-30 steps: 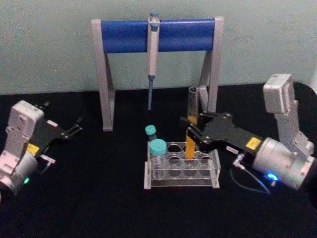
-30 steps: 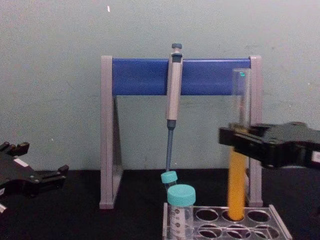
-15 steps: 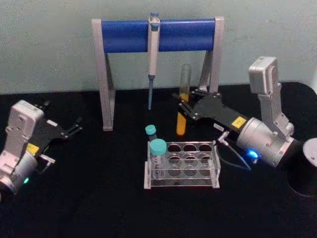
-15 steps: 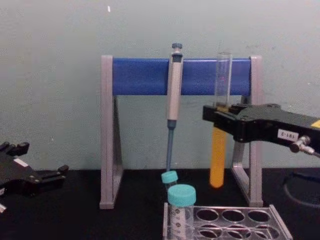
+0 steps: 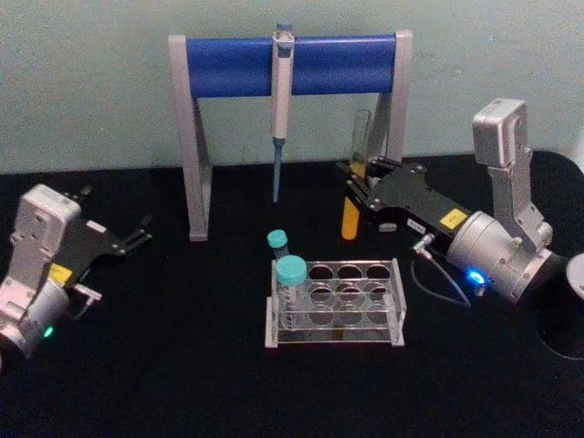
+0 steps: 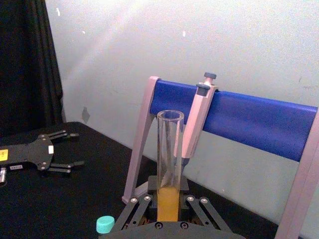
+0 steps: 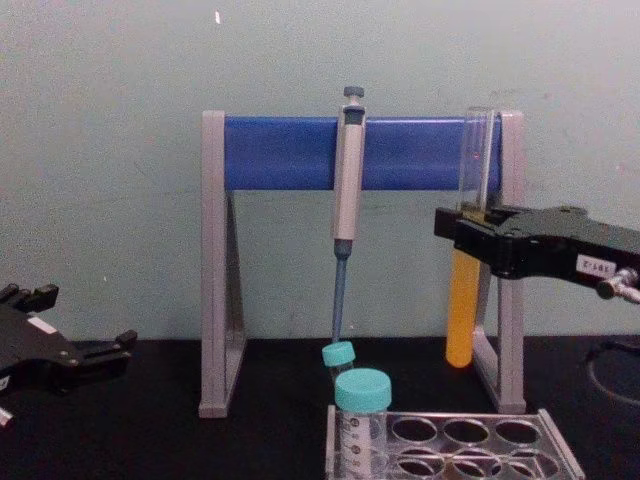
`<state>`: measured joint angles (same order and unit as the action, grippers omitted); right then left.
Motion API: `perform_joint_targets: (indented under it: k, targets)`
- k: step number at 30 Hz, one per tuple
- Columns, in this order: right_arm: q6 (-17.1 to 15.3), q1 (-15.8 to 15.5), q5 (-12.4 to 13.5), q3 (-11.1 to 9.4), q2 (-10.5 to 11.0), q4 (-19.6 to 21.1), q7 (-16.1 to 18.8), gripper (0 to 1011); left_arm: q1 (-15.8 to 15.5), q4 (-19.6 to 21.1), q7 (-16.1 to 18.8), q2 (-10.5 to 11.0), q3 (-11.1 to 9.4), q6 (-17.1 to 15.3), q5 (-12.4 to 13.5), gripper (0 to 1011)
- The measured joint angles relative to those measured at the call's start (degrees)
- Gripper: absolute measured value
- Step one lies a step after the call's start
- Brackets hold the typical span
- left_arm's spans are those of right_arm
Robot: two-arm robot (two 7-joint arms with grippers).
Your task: Pick up the test tube from the test tube rack, shake it, then place it back into the test tube rack.
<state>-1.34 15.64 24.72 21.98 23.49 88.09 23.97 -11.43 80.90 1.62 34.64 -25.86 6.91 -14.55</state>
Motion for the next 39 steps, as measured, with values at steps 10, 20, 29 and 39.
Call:
perform_joint_targets:
  k: [10,20,29,39]
  targets:
    - [-0.75,-1.43,-0.71,-1.11,0.66,1.51,-1.02,225,0.0,0.0,0.0,0.0,0.0,0.0,0.0,1001]
    - [-3.94,-6.69,-0.95,-3.38,4.35,8.52,-2.08,225,0.0,0.0,0.0,0.0,0.0,0.0,0.0,1001]
    - [-6.25,-8.47,1.47,-1.74,5.77,12.14,1.42,225,0.0,0.0,0.0,0.0,0.0,0.0,0.0,1001]
    - [-3.48,-3.52,3.47,1.57,2.46,6.96,3.82,225,0.0,0.0,0.0,0.0,0.0,0.0,0.0,1002]
